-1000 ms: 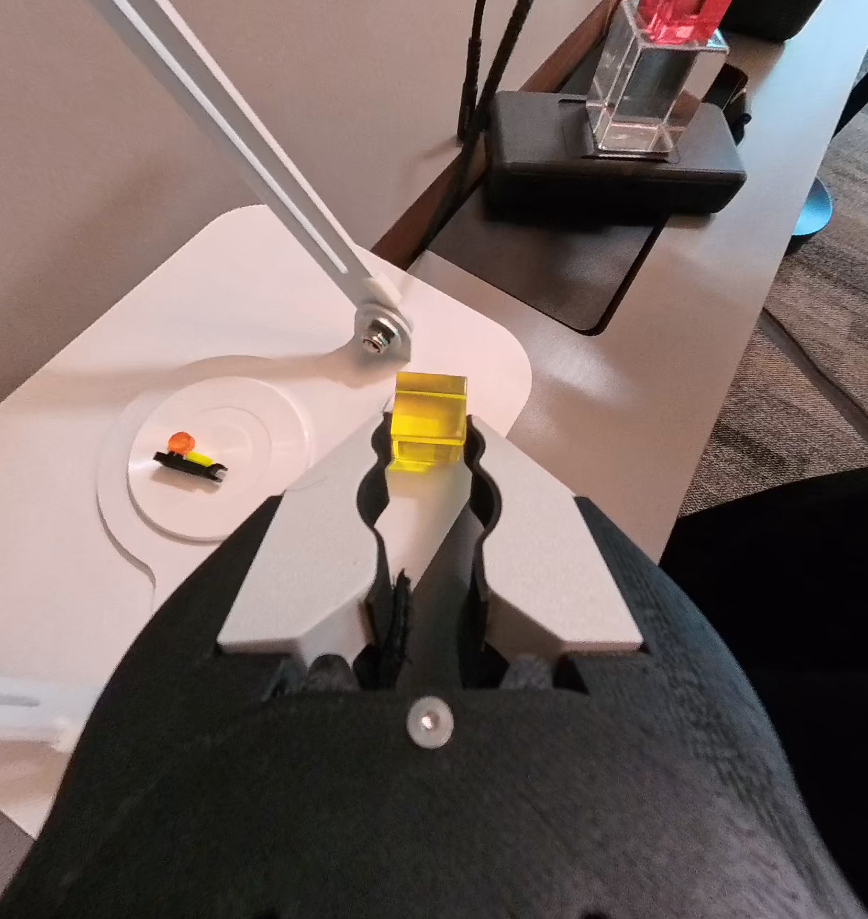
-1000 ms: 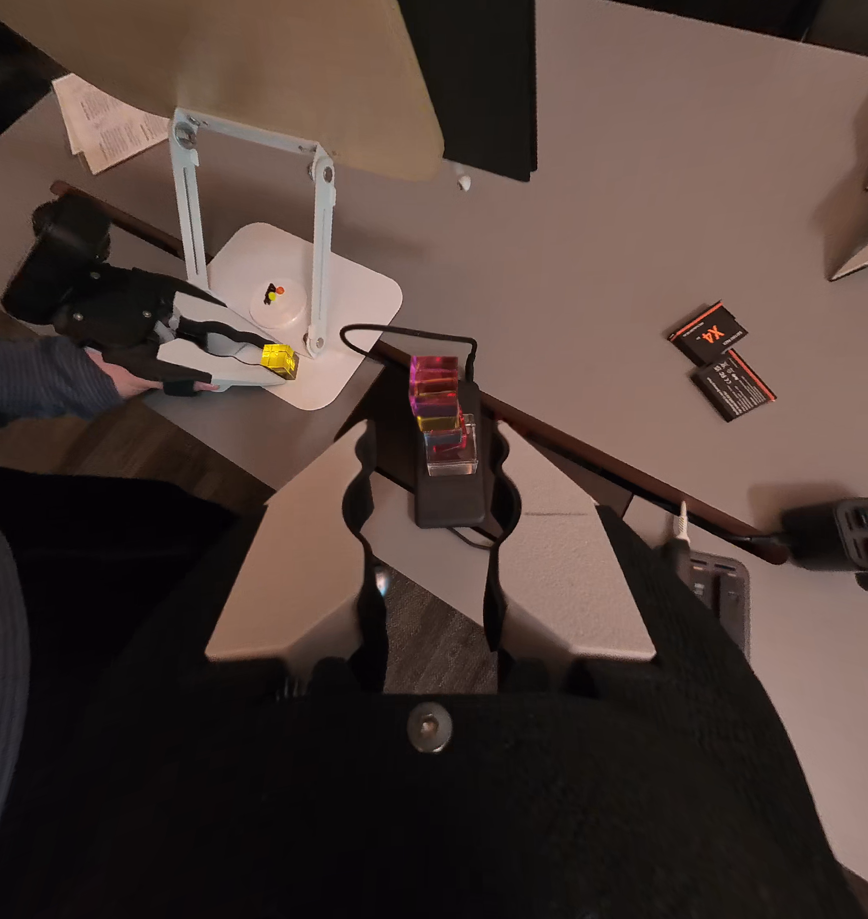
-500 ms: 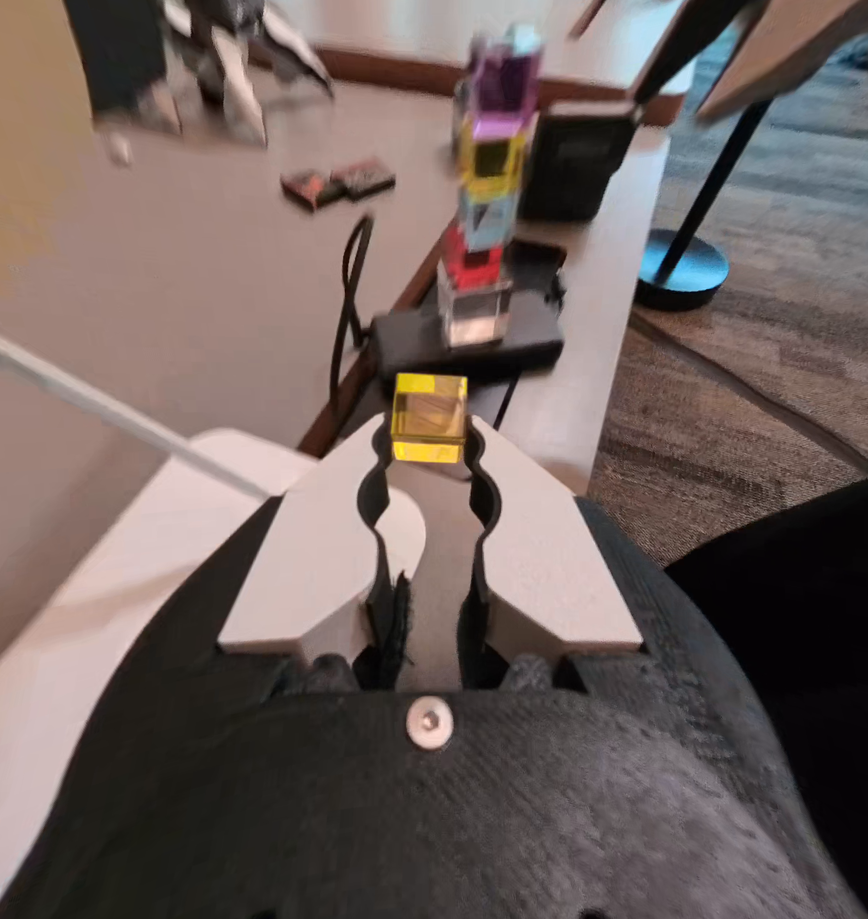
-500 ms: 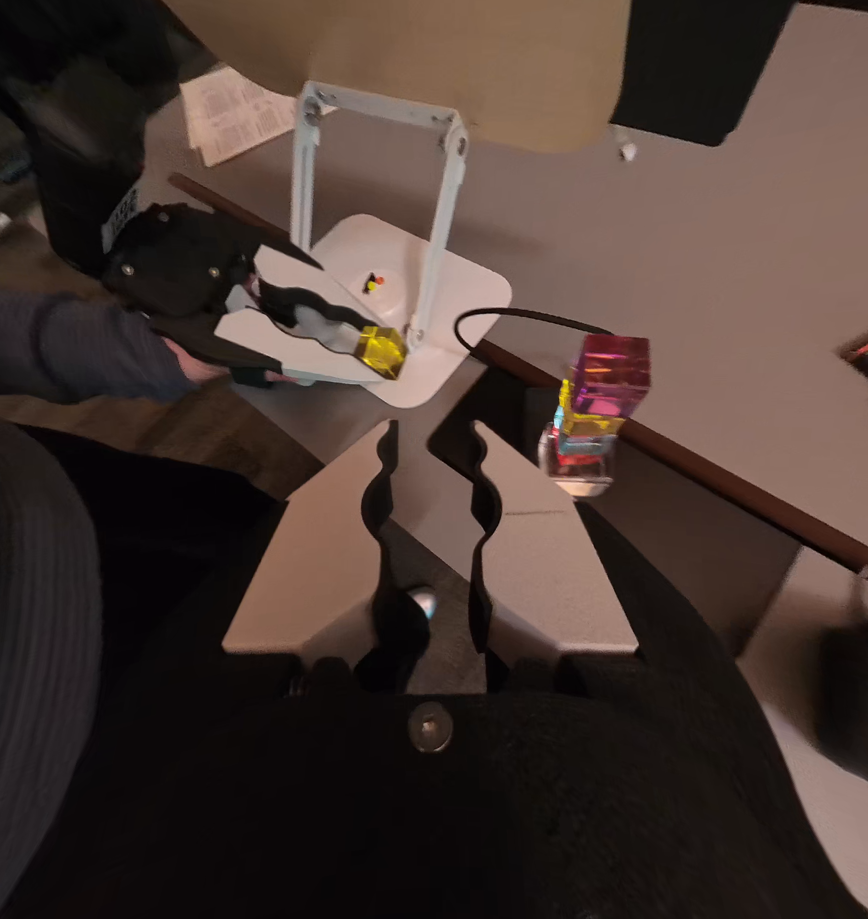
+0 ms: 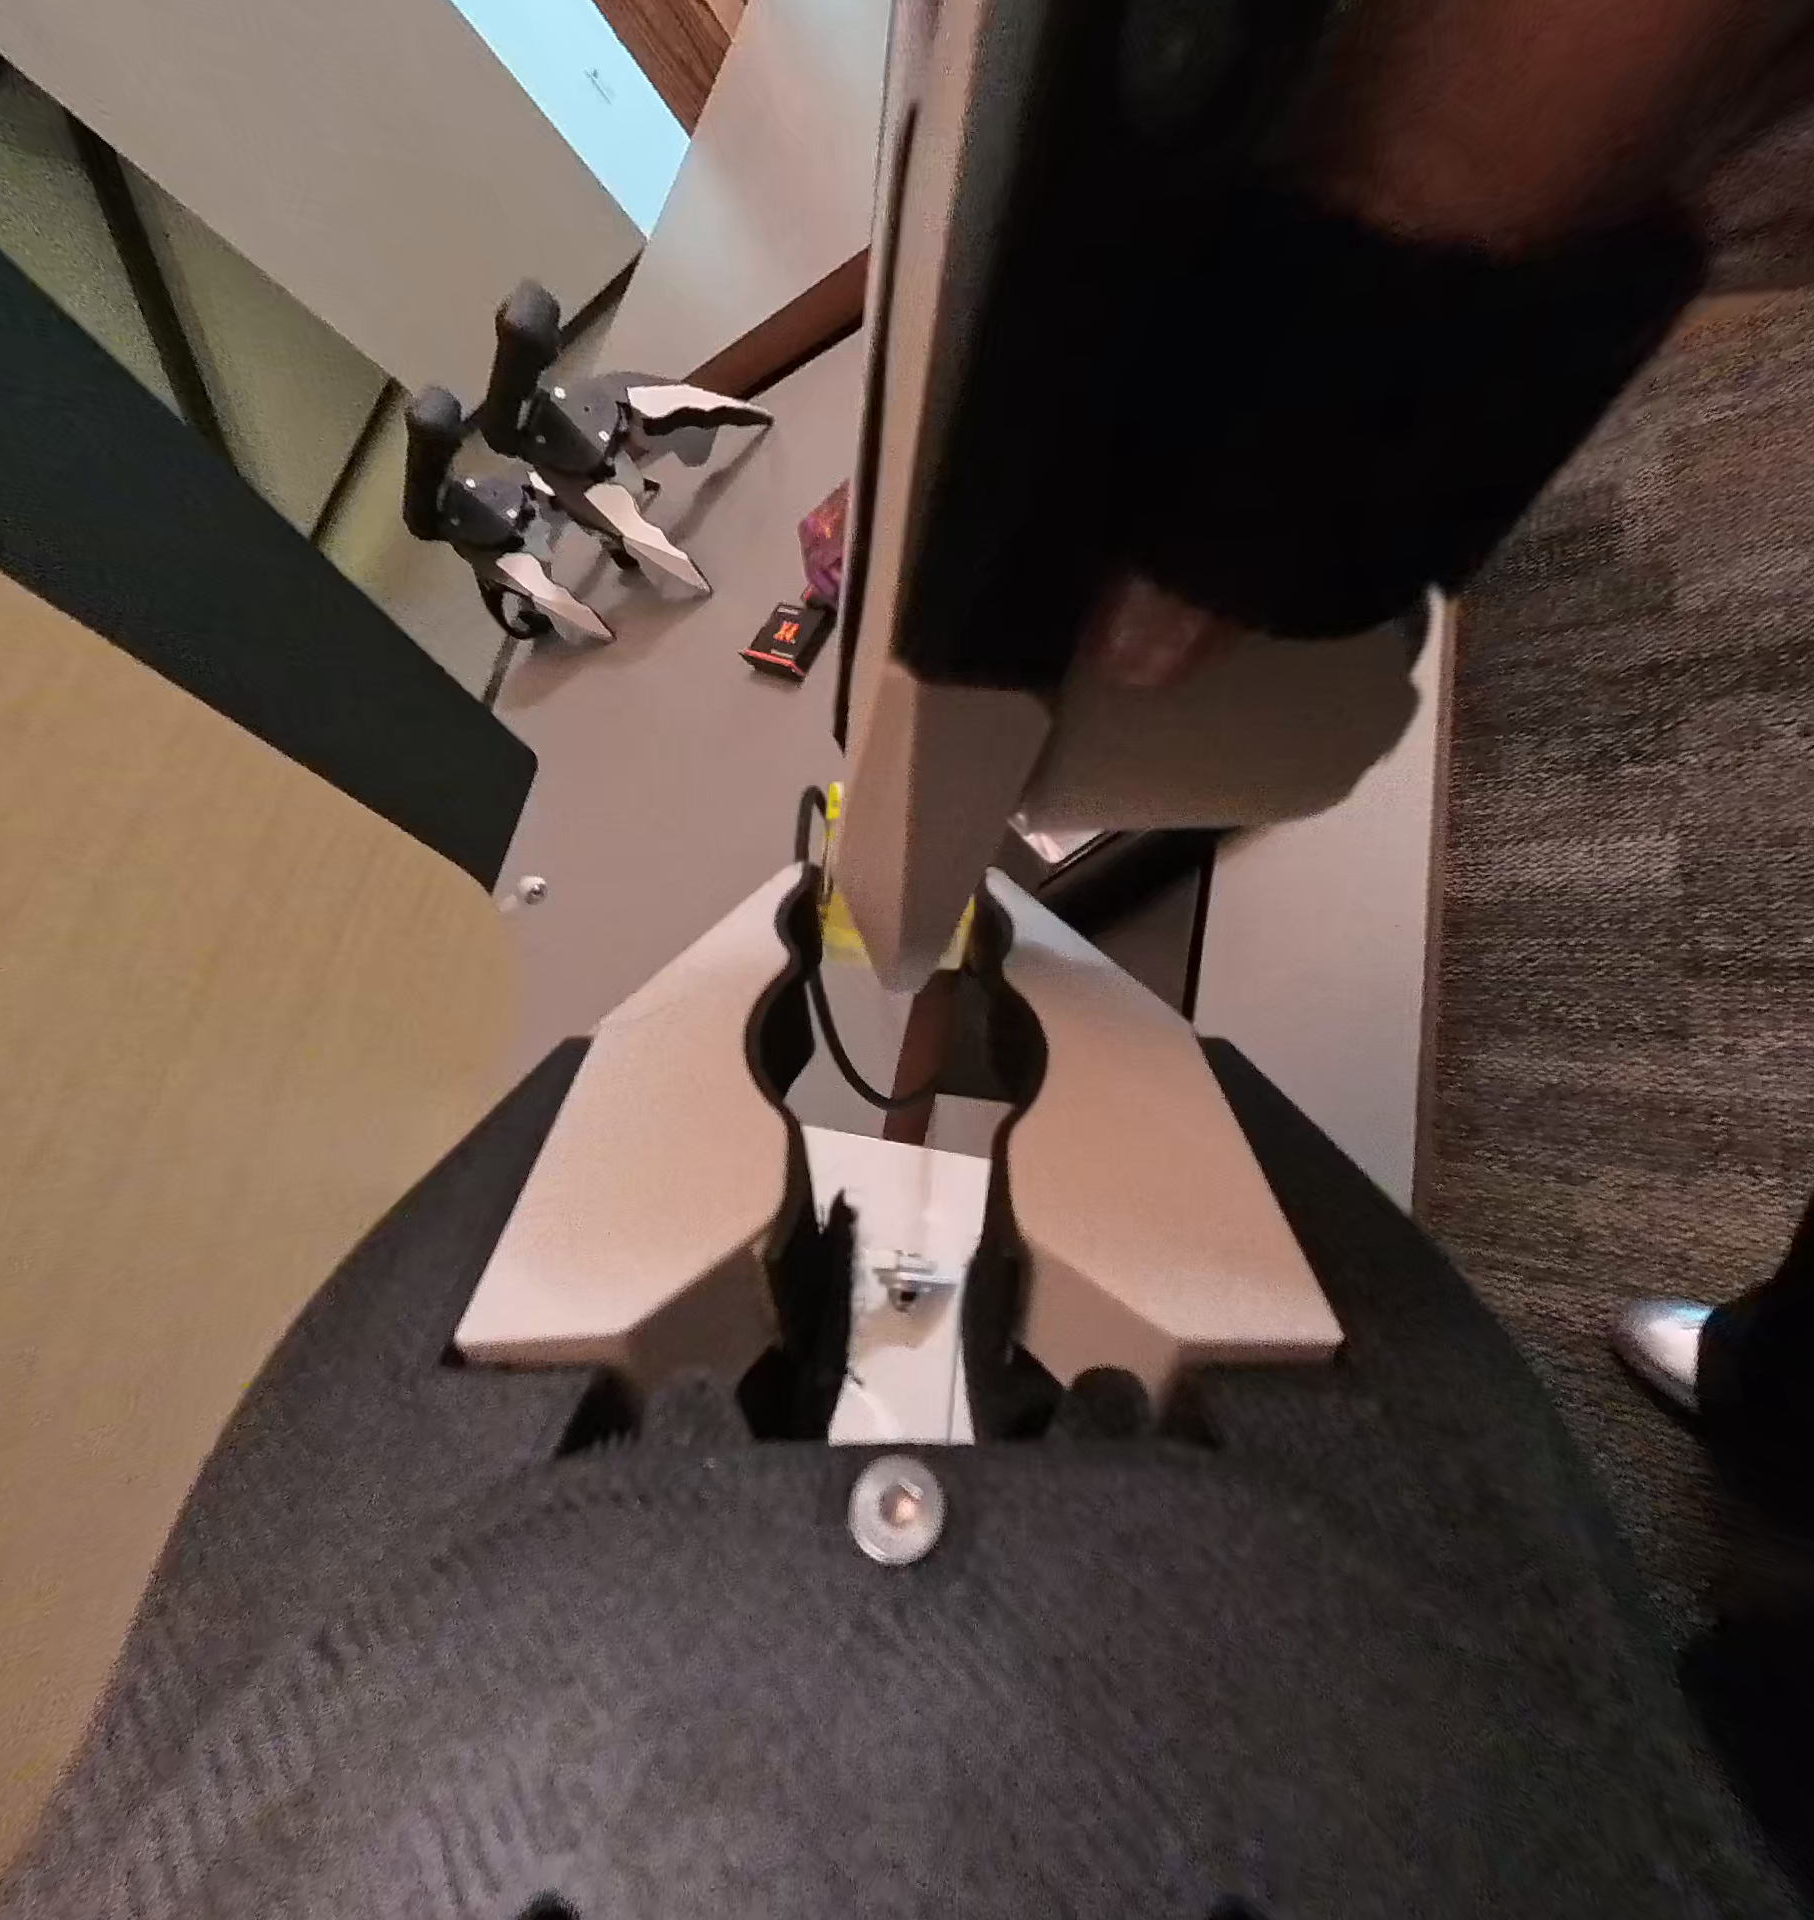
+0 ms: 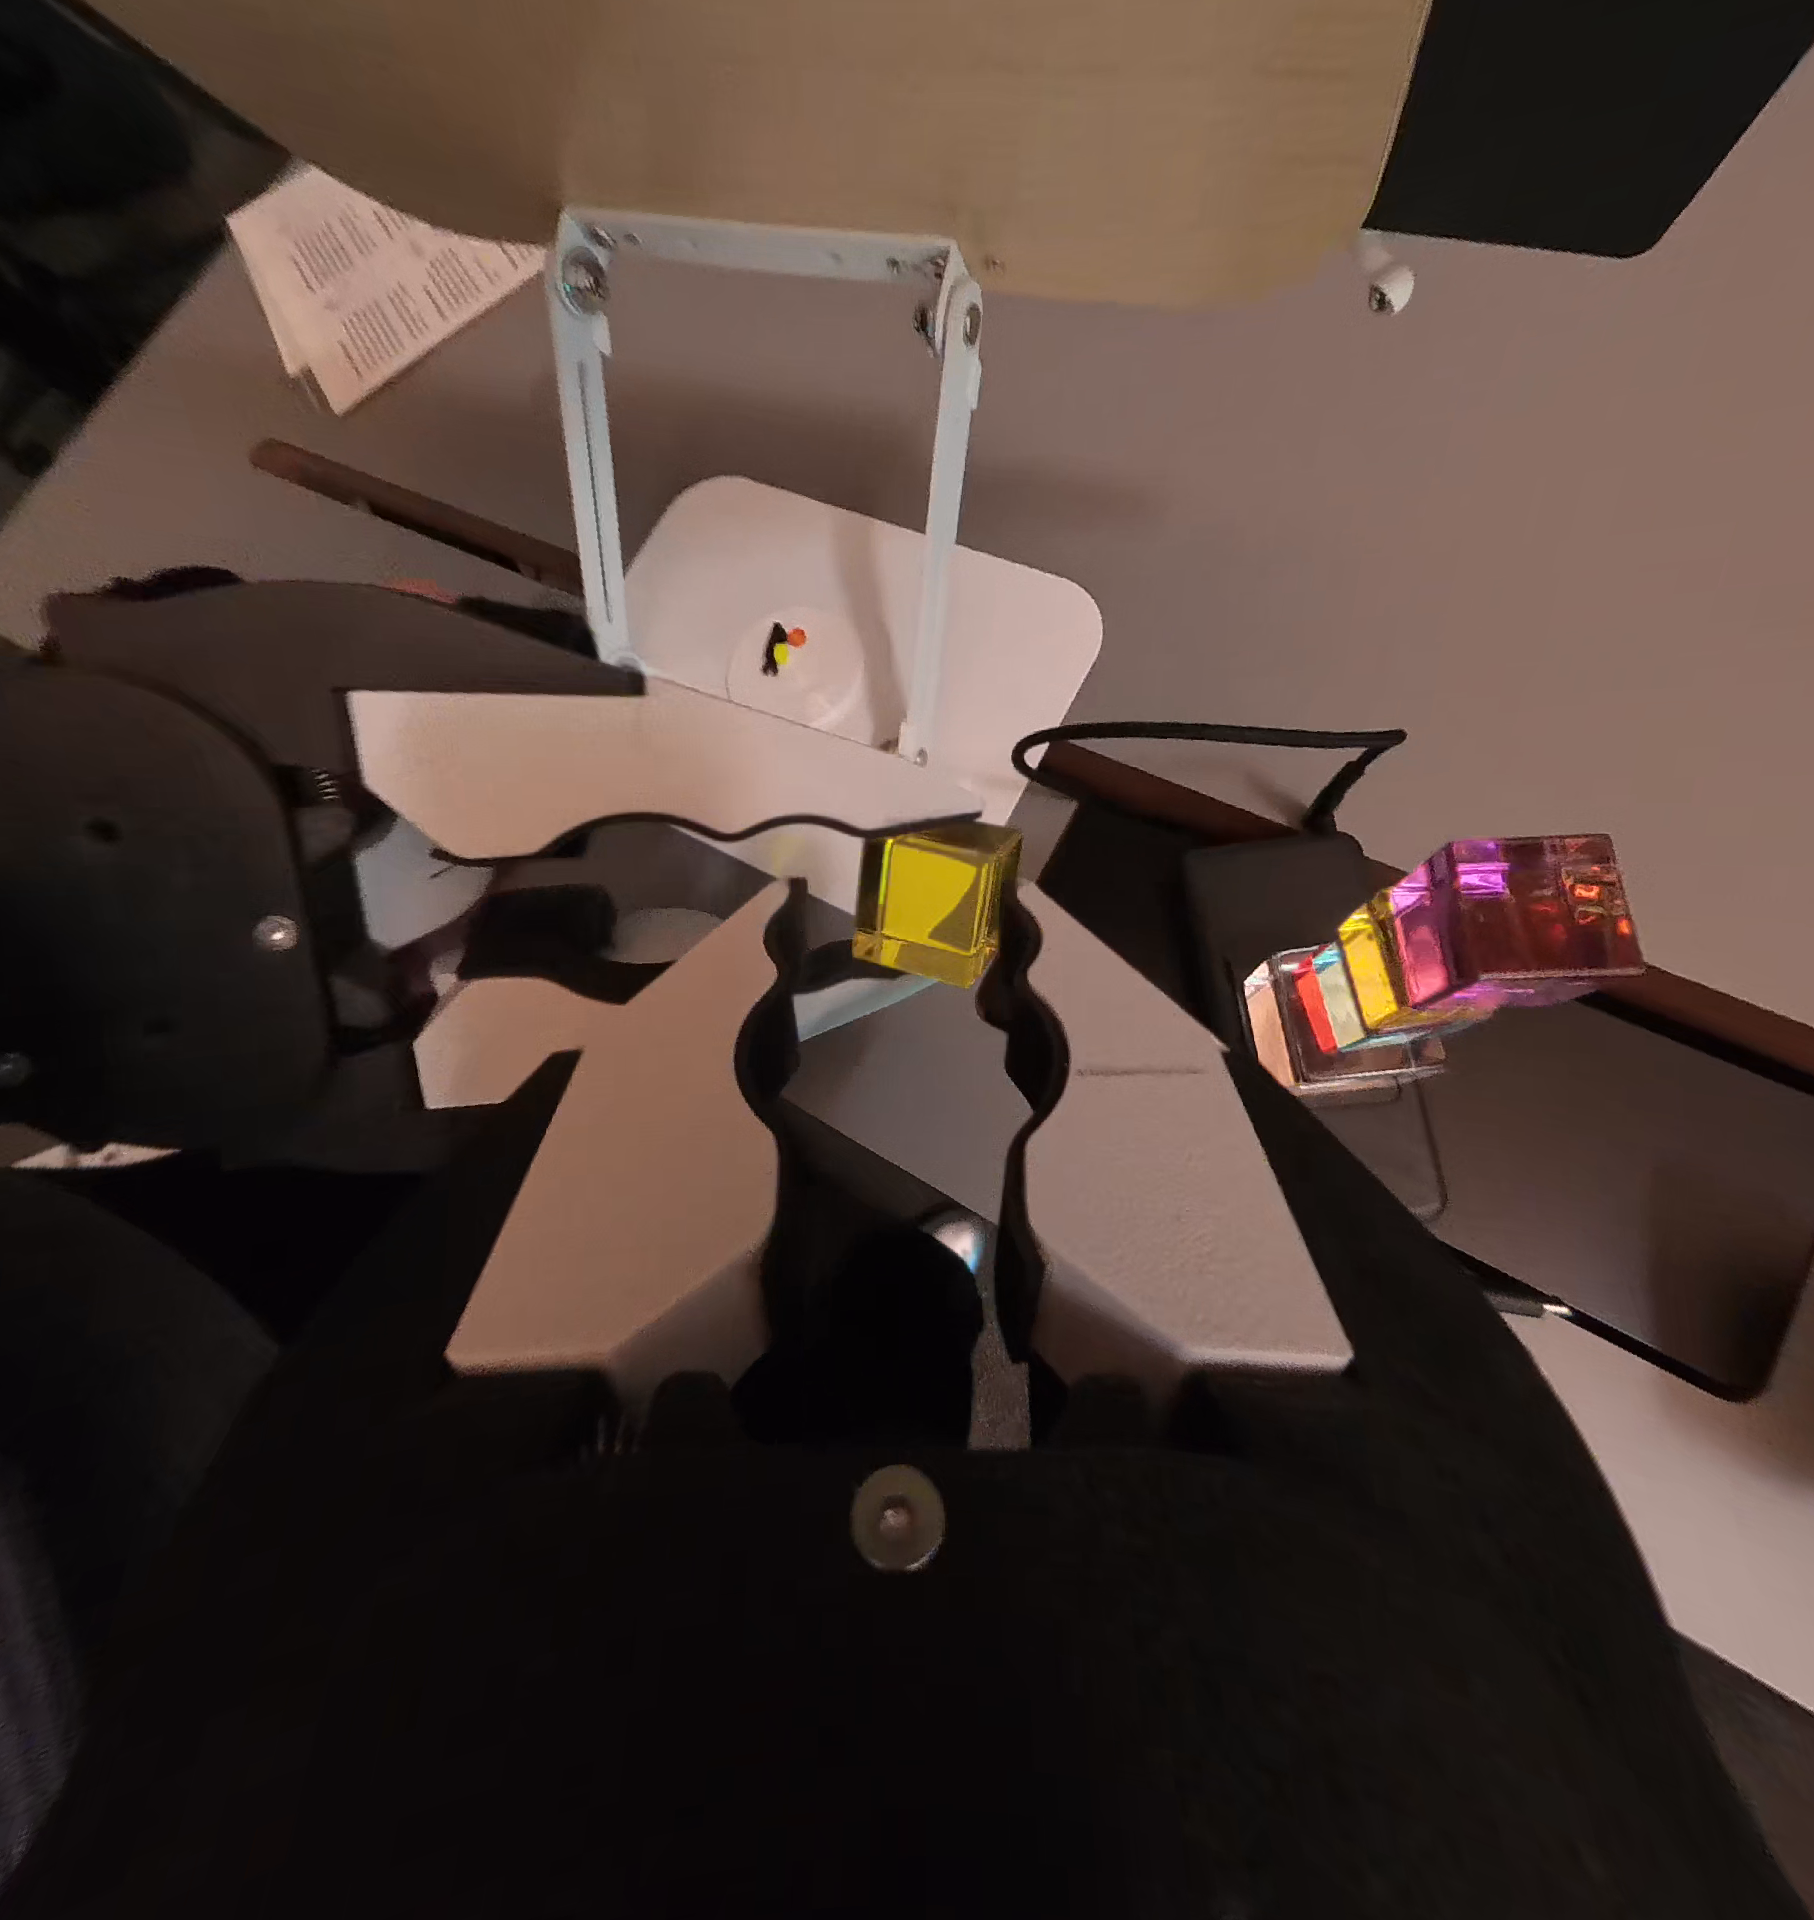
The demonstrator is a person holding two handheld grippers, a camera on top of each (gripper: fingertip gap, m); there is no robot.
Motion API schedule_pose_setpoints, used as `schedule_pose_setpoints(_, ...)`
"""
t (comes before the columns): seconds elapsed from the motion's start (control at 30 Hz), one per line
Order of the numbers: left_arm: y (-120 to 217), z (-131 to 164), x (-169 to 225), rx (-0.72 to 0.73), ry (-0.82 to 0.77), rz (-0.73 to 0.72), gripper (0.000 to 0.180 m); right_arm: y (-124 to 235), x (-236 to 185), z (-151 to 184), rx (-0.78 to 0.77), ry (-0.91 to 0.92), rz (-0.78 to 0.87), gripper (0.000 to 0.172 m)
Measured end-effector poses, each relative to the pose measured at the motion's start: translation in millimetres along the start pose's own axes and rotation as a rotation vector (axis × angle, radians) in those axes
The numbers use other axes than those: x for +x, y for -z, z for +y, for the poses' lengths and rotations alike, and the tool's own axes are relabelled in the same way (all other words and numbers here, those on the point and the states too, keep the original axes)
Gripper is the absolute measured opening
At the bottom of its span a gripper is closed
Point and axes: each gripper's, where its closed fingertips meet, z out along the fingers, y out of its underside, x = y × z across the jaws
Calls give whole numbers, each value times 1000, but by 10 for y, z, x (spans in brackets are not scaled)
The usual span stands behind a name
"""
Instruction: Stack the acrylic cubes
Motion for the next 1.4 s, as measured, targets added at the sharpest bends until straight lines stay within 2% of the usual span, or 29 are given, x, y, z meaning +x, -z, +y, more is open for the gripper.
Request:
schedule_pose_setpoints(0.17, 53, -95, -8, 35, -44, -21, 27, 10, 8, 44, -44, 36, 2, 29)
schedule_pose_setpoints(0.27, 120, -161, 14, 120, 54, 32, 32, 117, 49, -9, -80, 82, -23, 27)
schedule_pose_setpoints(0.37, 171, -24, 13, 78, 192, 109, 52, 358, 347, -186, -116, 125, 17, 27)
schedule_pose_setpoints(0.53, 271, 182, -83, 58, 306, 91, 55, 623, 901, -339, -258, 3, 36, 27)
schedule_pose_setpoints(0.63, 309, 256, -103, 53, 362, 86, 54, 571, 956, -292, -377, 37, 24, 27)
schedule_pose_setpoints(0.87, 376, 389, -152, 39, 457, 72, 54, 396, 941, -166, -512, 95, 23, 27)
schedule_pose_setpoints(1.13, 429, 496, -132, 32, 539, 92, 52, 356, 980, -136, -543, 108, 43, 27)
schedule_pose_setpoints(1.4, 415, 523, -122, 27, 556, 97, 52, 336, 997, -106, -550, 105, 49, 27)
